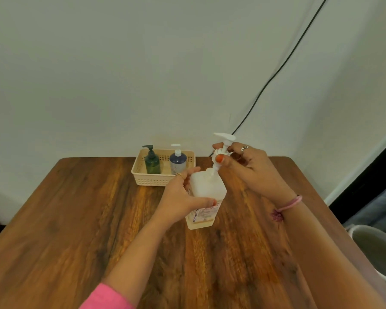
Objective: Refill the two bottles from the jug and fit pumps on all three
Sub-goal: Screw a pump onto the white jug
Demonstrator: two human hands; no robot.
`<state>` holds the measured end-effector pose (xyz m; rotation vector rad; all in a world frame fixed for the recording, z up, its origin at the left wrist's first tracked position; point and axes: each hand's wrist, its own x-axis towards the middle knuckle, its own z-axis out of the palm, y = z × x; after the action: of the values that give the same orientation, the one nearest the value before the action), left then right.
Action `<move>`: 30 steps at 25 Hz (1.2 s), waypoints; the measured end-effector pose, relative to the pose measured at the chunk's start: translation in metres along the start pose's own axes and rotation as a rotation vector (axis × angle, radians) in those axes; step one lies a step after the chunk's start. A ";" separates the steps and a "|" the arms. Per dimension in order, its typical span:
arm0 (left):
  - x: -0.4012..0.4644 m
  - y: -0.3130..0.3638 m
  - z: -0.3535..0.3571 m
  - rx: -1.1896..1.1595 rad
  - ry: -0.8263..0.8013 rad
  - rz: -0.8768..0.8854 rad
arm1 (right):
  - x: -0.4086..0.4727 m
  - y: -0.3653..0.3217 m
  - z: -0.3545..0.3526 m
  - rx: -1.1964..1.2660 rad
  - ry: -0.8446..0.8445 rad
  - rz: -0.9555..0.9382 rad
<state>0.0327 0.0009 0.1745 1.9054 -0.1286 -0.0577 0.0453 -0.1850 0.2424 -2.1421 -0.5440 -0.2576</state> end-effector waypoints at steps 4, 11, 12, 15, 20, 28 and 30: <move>0.002 0.007 -0.013 -0.027 -0.006 0.019 | 0.006 -0.006 0.012 -0.001 -0.033 -0.001; 0.004 0.011 -0.022 -0.087 -0.026 0.021 | 0.009 -0.013 0.022 0.016 -0.018 0.074; 0.004 0.012 -0.024 -0.091 -0.031 0.019 | 0.008 -0.013 0.024 0.008 -0.013 0.072; 0.001 0.012 -0.025 -0.093 -0.038 0.015 | 0.008 -0.015 0.031 0.003 0.054 0.085; 0.000 0.012 -0.028 -0.088 -0.041 0.019 | 0.007 -0.011 0.024 0.135 -0.175 0.193; -0.005 0.012 -0.035 -0.092 -0.045 0.031 | 0.001 -0.011 0.047 0.414 0.033 0.234; -0.006 0.011 -0.036 -0.088 -0.041 0.029 | 0.001 -0.010 0.044 0.421 -0.073 0.276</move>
<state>0.0296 0.0322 0.1966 1.8146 -0.1789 -0.0811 0.0410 -0.1433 0.2244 -1.7913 -0.3045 0.0845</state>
